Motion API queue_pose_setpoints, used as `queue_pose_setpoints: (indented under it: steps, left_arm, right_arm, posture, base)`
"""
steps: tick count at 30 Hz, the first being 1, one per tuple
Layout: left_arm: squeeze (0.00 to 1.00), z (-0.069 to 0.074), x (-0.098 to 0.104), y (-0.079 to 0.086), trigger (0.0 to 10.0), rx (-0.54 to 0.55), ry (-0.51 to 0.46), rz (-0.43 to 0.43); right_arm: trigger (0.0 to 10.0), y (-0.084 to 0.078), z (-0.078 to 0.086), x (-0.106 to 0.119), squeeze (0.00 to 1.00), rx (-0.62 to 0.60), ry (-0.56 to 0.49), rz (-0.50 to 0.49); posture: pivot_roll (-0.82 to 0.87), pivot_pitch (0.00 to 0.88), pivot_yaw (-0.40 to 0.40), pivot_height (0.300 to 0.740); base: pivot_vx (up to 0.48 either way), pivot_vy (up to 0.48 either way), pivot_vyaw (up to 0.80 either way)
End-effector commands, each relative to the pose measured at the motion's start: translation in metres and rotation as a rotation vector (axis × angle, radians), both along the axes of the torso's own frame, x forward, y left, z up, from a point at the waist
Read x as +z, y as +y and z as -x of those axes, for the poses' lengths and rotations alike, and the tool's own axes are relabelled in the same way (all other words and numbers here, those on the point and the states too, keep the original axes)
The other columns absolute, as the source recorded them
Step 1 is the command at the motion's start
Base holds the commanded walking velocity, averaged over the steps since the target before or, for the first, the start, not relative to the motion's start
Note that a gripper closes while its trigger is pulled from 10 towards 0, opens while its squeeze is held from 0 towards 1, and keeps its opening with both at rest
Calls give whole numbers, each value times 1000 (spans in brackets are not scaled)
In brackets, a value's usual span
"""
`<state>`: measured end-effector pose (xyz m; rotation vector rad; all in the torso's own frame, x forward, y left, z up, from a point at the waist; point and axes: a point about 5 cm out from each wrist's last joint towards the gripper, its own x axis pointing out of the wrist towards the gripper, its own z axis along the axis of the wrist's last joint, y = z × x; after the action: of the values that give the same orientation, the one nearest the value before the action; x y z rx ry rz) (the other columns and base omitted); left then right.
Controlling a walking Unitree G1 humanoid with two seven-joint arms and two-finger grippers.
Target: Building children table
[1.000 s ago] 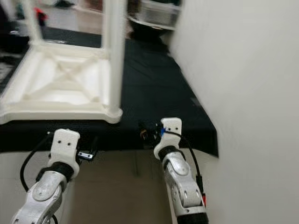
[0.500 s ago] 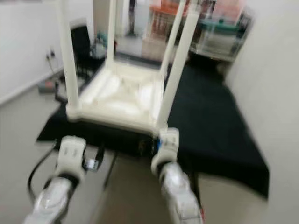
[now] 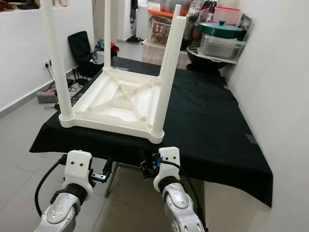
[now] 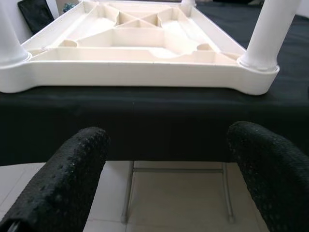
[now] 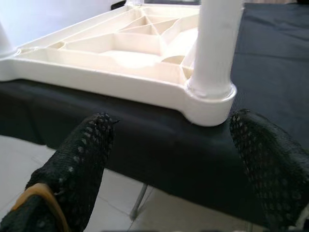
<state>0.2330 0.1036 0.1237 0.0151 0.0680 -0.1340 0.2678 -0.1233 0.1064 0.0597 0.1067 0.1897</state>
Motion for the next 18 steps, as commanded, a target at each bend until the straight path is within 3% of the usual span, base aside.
queue_pose_setpoints:
  steps: [1,4,11,18]
  left_arm:
    - [0,-5,6,-1,10000,12,-30,0]
    - [0,-9,13,0,10000,27,-58,3]
    - [0,-26,43,11,10000,69,-181,-15]
    - [0,-27,42,17,10000,82,-177,-27]
  right_arm:
    - [10000,-2,-4,5,0,-1,-21,9]
    - [10000,-3,-7,11,0,-2,-46,1]
    - [10000,1,-17,32,0,-10,-121,-11]
    - [10000,4,-19,33,0,-16,-115,-24]
  posture:
    - [97,0,-134,740]
    - [97,0,-137,740]
    - [102,0,-141,740]
    - [106,0,-137,740]
  base:
    - [0,0,-800]
    - [0,0,-800]
    - [0,0,0]
    - [0,0,-604]
